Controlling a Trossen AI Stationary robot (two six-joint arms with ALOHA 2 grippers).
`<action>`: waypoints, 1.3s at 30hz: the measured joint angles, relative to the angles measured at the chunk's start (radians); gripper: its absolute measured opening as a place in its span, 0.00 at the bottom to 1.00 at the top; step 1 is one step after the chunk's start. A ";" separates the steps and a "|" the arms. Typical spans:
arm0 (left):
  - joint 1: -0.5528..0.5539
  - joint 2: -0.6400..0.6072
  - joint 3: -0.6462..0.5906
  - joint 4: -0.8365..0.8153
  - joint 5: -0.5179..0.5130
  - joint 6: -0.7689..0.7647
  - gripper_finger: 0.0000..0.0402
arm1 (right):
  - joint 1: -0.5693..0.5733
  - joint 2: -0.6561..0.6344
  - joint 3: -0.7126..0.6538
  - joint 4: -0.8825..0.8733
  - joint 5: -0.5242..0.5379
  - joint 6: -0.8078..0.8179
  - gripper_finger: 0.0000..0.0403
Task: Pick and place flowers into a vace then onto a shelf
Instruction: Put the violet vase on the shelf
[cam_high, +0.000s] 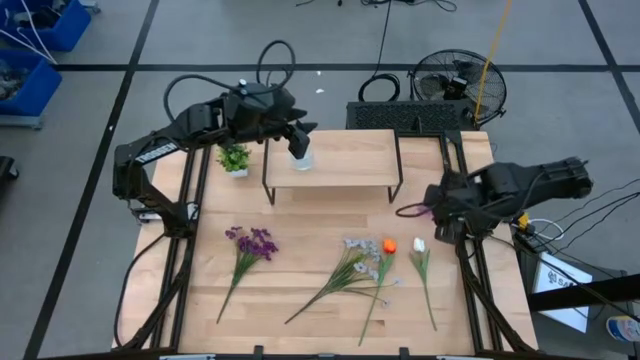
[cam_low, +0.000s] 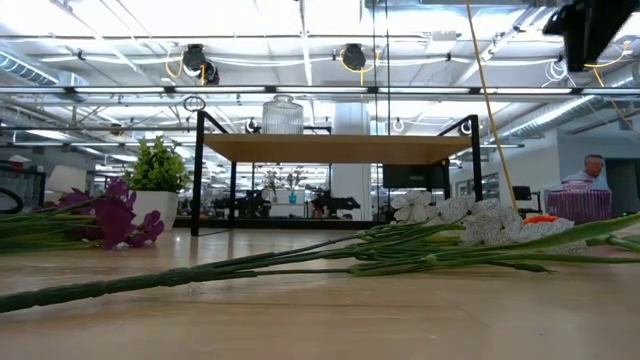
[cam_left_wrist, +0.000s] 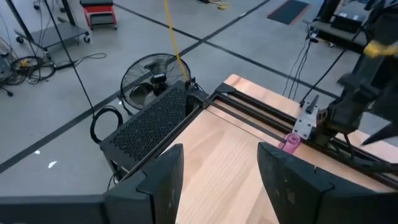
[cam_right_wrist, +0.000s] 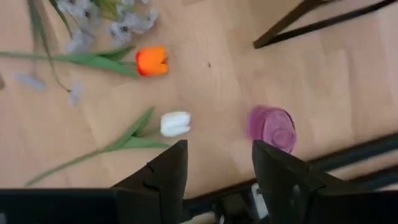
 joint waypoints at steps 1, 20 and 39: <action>-0.001 0.000 0.000 0.000 0.000 0.001 0.53 | -0.008 -0.001 -0.033 0.021 -0.010 -0.022 0.44; -0.003 0.000 -0.001 0.015 -0.001 0.009 0.53 | -0.331 0.088 -0.373 0.157 0.058 -0.210 0.59; -0.005 0.000 -0.001 0.014 0.000 0.008 0.53 | -0.593 0.125 -0.373 0.213 0.042 -0.418 0.60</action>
